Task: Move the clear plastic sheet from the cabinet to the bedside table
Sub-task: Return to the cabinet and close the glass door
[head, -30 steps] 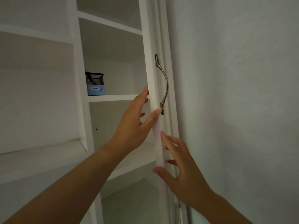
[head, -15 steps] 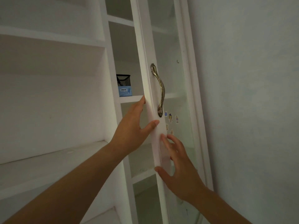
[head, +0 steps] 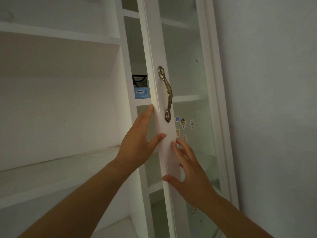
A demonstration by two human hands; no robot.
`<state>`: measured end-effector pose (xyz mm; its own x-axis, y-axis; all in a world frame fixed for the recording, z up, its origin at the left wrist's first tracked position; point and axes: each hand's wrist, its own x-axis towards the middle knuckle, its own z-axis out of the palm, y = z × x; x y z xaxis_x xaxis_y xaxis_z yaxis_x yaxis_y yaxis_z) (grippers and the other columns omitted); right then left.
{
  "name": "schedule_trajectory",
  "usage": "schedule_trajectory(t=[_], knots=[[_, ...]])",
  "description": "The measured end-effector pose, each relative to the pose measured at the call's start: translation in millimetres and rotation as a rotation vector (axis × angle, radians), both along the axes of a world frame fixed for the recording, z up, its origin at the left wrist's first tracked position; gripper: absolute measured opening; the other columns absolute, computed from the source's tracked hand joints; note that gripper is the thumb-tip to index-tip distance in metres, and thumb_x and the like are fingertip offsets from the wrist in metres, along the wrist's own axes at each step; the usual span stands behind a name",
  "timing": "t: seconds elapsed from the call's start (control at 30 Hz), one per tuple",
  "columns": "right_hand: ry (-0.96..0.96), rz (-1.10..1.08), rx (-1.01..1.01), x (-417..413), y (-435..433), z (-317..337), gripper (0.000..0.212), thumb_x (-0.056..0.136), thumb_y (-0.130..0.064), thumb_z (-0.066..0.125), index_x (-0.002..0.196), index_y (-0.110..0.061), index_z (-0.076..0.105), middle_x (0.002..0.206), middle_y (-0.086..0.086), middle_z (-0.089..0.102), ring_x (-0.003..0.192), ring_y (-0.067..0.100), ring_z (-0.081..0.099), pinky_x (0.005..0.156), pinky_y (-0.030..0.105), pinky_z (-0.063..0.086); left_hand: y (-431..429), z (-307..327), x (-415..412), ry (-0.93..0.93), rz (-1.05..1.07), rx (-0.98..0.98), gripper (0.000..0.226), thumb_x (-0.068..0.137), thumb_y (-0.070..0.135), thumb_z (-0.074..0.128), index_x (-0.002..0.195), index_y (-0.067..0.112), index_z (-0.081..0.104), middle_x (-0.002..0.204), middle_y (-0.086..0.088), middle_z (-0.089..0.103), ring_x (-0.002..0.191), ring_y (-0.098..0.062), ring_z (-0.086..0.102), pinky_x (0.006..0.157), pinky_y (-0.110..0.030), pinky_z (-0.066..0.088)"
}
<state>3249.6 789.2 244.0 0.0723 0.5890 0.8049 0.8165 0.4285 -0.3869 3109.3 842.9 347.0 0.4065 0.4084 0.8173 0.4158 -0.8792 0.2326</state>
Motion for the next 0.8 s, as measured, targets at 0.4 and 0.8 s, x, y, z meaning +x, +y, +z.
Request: schedule_trajectory(t=[0.4,0.8], knots=[[-0.195,0.015,-0.012,45,41,37,0.096,0.069,-0.054,0.069,0.138,-0.047,0.003,0.152,-0.022,-0.008,0.141,0.004,-0.003,0.111,0.026,0.009,26,2,-13,0.067,0.163,0.039,0.082,0.074,0.056,0.045,0.144,0.034,0.008,0.147,0.004,0.033,0.130,-0.017,0.038,0.101,-0.041,0.043],[-0.337,0.027,-0.009,49,85,33,0.096,0.075,-0.057,0.060,0.140,-0.039,-0.009,0.151,-0.013,-0.024,0.139,0.013,-0.023,0.112,0.029,0.001,33,-21,1,0.148,0.457,0.229,0.080,0.085,0.044,0.052,0.145,0.027,0.002,0.157,0.002,0.004,0.142,-0.018,0.017,0.104,-0.034,0.032]])
